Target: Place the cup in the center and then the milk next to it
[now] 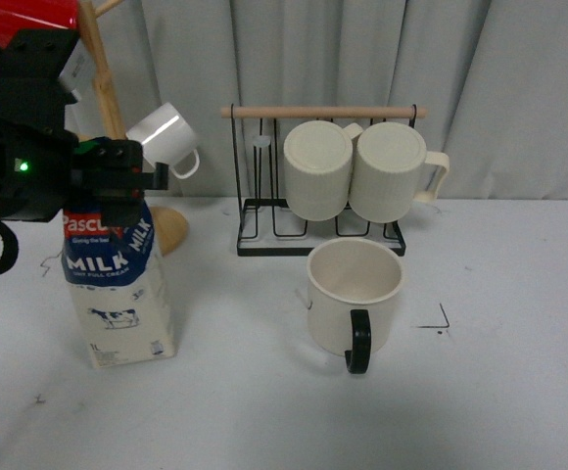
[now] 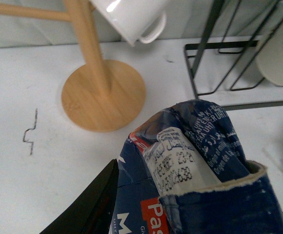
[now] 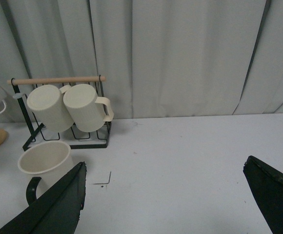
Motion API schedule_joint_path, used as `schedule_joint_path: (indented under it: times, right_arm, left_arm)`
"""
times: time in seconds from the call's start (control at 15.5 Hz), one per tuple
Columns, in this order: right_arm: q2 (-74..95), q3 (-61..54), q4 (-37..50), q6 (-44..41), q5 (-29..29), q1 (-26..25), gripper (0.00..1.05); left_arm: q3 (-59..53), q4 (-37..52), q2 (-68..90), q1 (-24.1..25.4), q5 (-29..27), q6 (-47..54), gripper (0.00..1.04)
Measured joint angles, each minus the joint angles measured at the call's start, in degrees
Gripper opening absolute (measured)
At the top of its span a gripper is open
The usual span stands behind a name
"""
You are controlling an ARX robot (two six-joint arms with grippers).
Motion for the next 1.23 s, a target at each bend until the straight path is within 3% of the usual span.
schedule_joint_path:
  times: [0.19,0.26,0.52,1.23]
  right_arm:
    - [0.00,0.00,0.00,0.00,0.00,0.00,0.98]
    - [0.00,0.00,0.00,0.00,0.00,0.00,0.98]
    - [0.00,0.00,0.00,0.00,0.00,0.00,0.98]
    - [0.00,0.00,0.00,0.00,0.00,0.00,0.98]
  left_arm:
    - [4.07,0.66,-1.46,-9.16,-0.87,-0.39,0.54]
    - [4.52,0.96,-1.18,-10.16,-1.36,-0.39,0.54]
    - [4.96,2.45,3.61,-11.98,-4.55,0.09,0.53]
    - [6.21,6.84,7.13,-15.34,-2.12,2.56,0.51]
